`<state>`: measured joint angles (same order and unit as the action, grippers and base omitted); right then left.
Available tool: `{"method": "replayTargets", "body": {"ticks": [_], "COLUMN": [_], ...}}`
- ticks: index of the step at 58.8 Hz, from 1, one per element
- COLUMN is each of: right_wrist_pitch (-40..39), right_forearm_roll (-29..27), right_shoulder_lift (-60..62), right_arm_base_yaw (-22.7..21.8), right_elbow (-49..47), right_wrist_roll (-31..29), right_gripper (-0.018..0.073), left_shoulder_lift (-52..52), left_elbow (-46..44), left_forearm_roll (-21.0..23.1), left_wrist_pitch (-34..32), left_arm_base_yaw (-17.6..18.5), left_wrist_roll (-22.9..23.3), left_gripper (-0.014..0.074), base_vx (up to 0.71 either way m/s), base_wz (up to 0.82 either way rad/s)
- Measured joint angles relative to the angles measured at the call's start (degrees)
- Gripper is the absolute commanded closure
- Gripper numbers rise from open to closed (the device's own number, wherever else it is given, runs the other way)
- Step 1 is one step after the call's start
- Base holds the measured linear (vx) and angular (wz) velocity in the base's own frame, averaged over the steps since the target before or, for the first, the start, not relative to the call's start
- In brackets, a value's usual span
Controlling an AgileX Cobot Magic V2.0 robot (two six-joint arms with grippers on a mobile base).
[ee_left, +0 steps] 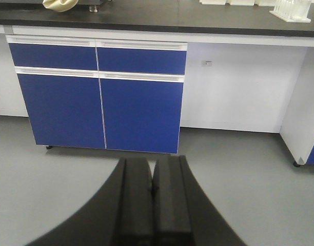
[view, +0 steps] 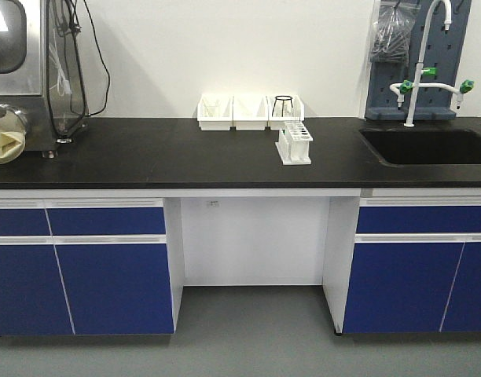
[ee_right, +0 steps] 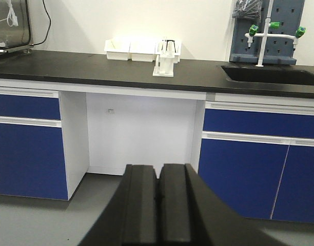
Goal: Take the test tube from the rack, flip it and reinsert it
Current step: 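Drive the base forward toward the white test-tube rack on the bench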
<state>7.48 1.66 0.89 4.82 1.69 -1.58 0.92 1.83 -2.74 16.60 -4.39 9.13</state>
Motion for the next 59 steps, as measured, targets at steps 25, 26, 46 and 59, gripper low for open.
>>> {"method": "replayTargets", "body": {"ticks": [25, 26, 46, 59], "right_wrist_pitch": [0.0, 0.0, 0.0, 0.0], "right_forearm_roll": [0.0, 0.0, 0.0, 0.0], "right_shoulder_lift": [0.0, 0.0, 0.0, 0.0], "right_arm_base_yaw": [0.0, 0.0, 0.0, 0.0], "right_elbow": [0.0, 0.0, 0.0, 0.0], "right_wrist_roll": [0.0, 0.0, 0.0, 0.0], "right_gripper": [0.0569, 0.0569, 0.0569, 0.0569], "left_shoulder_lift": [0.0, 0.0, 0.0, 0.0], "left_elbow": [0.0, 0.0, 0.0, 0.0], "left_forearm_roll": [0.0, 0.0, 0.0, 0.0], "left_wrist_pitch": [0.0, 0.0, 0.0, 0.0], "left_arm_base_yaw": [0.0, 0.0, 0.0, 0.0], "left_wrist_roll": [0.0, 0.0, 0.0, 0.0], "left_gripper": [0.0603, 0.0603, 0.0603, 0.0603], "base_vx": [0.0, 0.0, 0.0, 0.04], "base_wz": [0.0, 0.0, -0.01, -0.01]}}
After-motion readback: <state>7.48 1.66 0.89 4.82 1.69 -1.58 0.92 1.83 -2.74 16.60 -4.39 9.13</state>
